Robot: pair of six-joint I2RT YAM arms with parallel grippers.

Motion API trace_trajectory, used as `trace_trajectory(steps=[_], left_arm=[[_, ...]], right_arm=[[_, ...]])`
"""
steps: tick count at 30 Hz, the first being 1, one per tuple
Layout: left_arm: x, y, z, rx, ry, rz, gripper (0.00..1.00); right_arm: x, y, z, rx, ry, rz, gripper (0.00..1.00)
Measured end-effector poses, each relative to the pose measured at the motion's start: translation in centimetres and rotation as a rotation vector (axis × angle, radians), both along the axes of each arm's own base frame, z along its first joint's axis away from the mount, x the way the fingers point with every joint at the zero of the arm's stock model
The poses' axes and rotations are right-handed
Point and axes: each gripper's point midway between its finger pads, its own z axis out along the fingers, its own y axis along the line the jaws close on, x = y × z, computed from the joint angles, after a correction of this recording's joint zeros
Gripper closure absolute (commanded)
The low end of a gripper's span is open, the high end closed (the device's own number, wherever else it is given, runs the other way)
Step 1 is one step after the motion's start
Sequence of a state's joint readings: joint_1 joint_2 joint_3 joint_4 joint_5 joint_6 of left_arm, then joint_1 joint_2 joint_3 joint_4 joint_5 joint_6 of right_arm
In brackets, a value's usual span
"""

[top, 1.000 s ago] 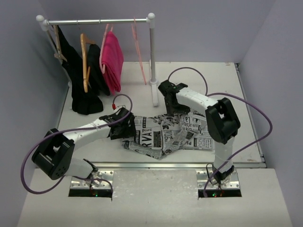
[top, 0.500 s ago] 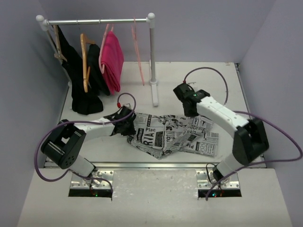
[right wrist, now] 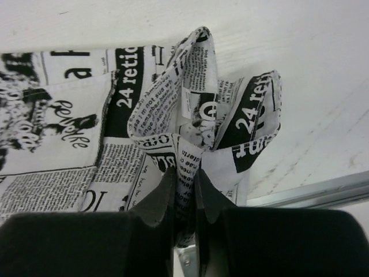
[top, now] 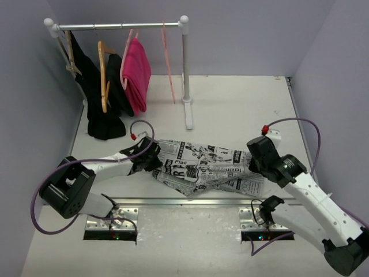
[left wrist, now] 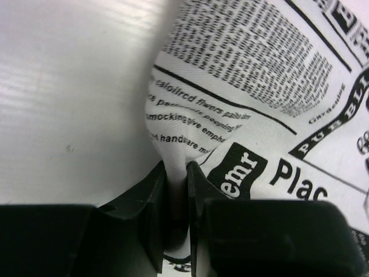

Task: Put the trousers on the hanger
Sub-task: Fold the trousers at the center of the board.

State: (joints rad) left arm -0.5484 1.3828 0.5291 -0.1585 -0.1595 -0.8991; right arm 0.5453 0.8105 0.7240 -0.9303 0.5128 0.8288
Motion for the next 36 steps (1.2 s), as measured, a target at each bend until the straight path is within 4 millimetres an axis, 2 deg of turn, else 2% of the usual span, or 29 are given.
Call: trace_trajectory(steps=[2,4,7,8,9,10,12,14,17,21,22,26,29,31,33,36], left_arm=[[-0.3,0.3,0.0,-0.017,0.006,0.051,0.9],[-0.3,0.7,0.0,-0.017,0.004,0.093,0.78],[-0.7,1.3,0.0,-0.024,-0.009,0.136,0.43],[-0.7,1.5,0.4,-0.036,-0.028,0.145,0.29],[-0.8,1.7,0.7,-0.045,-0.046,0.154,0.09],[-1.0,2.1,0.9,-0.046,-0.059,0.162,0.01],[-0.8,2.0,2.0,-0.088,-0.106,0.169,0.0],[-1.0,2.0,2.4,-0.099,-0.12,0.164,0.0],[-1.7,2.4,1.7,-0.07,-0.086,0.148,0.0],[-1.7,2.3,1.4,-0.01,-0.023,0.119,0.0],[-1.5,2.2,1.3,0.011,0.002,0.113,0.0],[-0.7,1.9,1.0,0.07,0.075,0.106,0.0],[-1.4,2.3,0.9,0.085,0.1,0.113,0.0],[-1.9,2.7,0.9,0.095,0.113,0.121,0.0],[-2.5,3.3,1.1,0.111,0.121,0.131,0.0],[-2.8,4.1,1.8,0.139,0.111,0.145,0.0]], right_arm=[[-0.5,0.3,0.3,0.042,-0.011,-0.003,0.61],[-1.4,-0.2,0.3,0.03,0.017,-0.006,0.59],[-2.6,-0.7,0.6,0.016,0.056,0.002,0.56],[-2.9,-0.6,1.1,0.025,0.067,0.019,0.54],[-3.1,-0.4,1.7,0.035,0.074,0.036,0.53],[-3.3,-0.2,2.4,0.046,0.073,0.055,0.52],[-3.4,0.3,3.6,0.068,0.07,0.089,0.6],[-3.5,0.7,4.3,0.075,0.08,0.124,0.55],[-3.3,1.4,4.0,0.064,0.123,0.171,0.4],[-2.1,3.7,2.6,0.071,0.2,0.294,0.39],[-1.7,4.5,2.1,0.071,0.227,0.33,0.4],[0.3,7.2,-0.7,0.072,0.32,0.461,0.55],[1.7,9.4,-3.0,0.099,0.361,0.549,0.71],[2.0,10.4,-4.3,0.116,0.393,0.596,0.79],[1.4,11.0,-5.5,0.113,0.429,0.633,0.81],[-1.9,10.7,-7.1,0.083,0.518,0.684,0.81]])
